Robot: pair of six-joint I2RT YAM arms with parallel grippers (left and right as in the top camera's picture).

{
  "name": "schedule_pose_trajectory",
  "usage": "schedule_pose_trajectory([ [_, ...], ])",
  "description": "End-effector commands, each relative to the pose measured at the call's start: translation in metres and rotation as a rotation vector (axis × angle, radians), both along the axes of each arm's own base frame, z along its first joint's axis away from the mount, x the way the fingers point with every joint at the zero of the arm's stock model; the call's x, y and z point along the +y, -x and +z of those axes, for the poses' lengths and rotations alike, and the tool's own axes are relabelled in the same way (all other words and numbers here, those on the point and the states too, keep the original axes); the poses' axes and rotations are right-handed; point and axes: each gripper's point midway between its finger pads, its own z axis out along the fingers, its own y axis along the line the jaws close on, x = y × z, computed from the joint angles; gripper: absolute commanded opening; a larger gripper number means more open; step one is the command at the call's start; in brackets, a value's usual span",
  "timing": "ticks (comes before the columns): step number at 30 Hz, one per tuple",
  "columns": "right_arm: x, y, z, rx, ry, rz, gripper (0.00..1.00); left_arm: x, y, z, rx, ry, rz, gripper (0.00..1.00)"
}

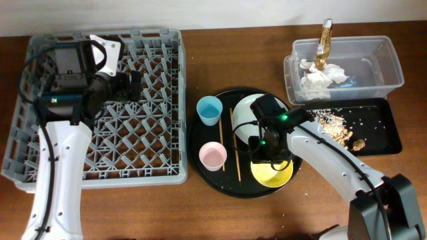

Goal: Sort waste into correct bins and load items into the dishwasher rack
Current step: 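Return the yellow bowl to the round tray with the right gripper, then grasp the blue cup with the right gripper and lift it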

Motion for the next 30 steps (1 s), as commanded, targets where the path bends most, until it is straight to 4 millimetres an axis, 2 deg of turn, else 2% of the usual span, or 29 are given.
schedule_pose_trajectory([
  [1, 0.002, -0.011, 0.004, -0.040, -0.005, 0.002, 0.35, -0.004, -0.003, 0.007, -0.017, 0.003, -0.020, 1.00],
  [3, 0.010, -0.039, 0.032, -0.132, -0.053, 0.011, 0.36, -0.004, -0.003, 0.007, -0.018, 0.003, -0.020, 1.00],
  [4, 0.020, -0.059, 0.057, -0.201, -0.114, 0.040, 0.43, -0.004, -0.003, 0.007, -0.018, 0.004, -0.021, 1.00],
  [5, 0.026, -0.075, 0.080, -0.261, -0.157, 0.044, 0.70, -0.004, -0.003, 0.007, -0.017, 0.007, -0.017, 1.00],
  [7, 0.035, -0.099, 0.116, -0.365, -0.234, 0.052, 0.94, -0.005, -0.002, 0.006, -0.010, 0.010, -0.020, 1.00],
  [8, 0.040, -0.112, 0.130, -0.427, -0.267, 0.053, 0.96, -0.010, -0.002, 0.006, -0.011, 0.029, -0.040, 1.00],
  [10, 0.047, -0.135, 0.142, -0.526, -0.306, 0.047, 0.89, -0.031, 0.000, 0.009, -0.013, 0.118, -0.128, 1.00],
  [14, 0.062, -0.154, 0.128, -0.511, -0.366, 0.010, 0.83, -0.056, 0.000, -0.002, 0.030, 0.229, -0.233, 0.99],
  [16, 0.073, -0.164, 0.107, -0.466, -0.404, -0.015, 0.79, -0.057, -0.006, -0.016, 0.074, 0.276, -0.185, 0.99],
  [17, 0.075, -0.166, 0.100, -0.451, -0.414, -0.017, 0.77, -0.056, -0.008, -0.020, 0.090, 0.294, -0.164, 0.99],
  [19, 0.080, -0.169, 0.071, -0.382, -0.412, -0.033, 0.72, -0.057, -0.011, -0.030, 0.124, 0.319, -0.135, 0.99],
  [21, 0.090, -0.170, 0.051, -0.335, -0.437, -0.029, 0.67, -0.056, -0.016, -0.036, 0.131, 0.320, -0.134, 0.98],
  [24, 0.105, -0.163, 0.026, -0.278, -0.437, -0.010, 0.53, -0.059, -0.022, -0.052, 0.162, 0.324, -0.133, 0.98],
  [26, 0.110, -0.159, 0.018, -0.258, -0.430, 0.001, 0.42, -0.059, -0.025, -0.064, 0.196, 0.337, -0.116, 0.95],
  [30, 0.106, -0.158, 0.003, -0.242, -0.378, -0.016, 0.19, -0.059, -0.028, -0.079, 0.241, 0.367, -0.076, 0.89],
])
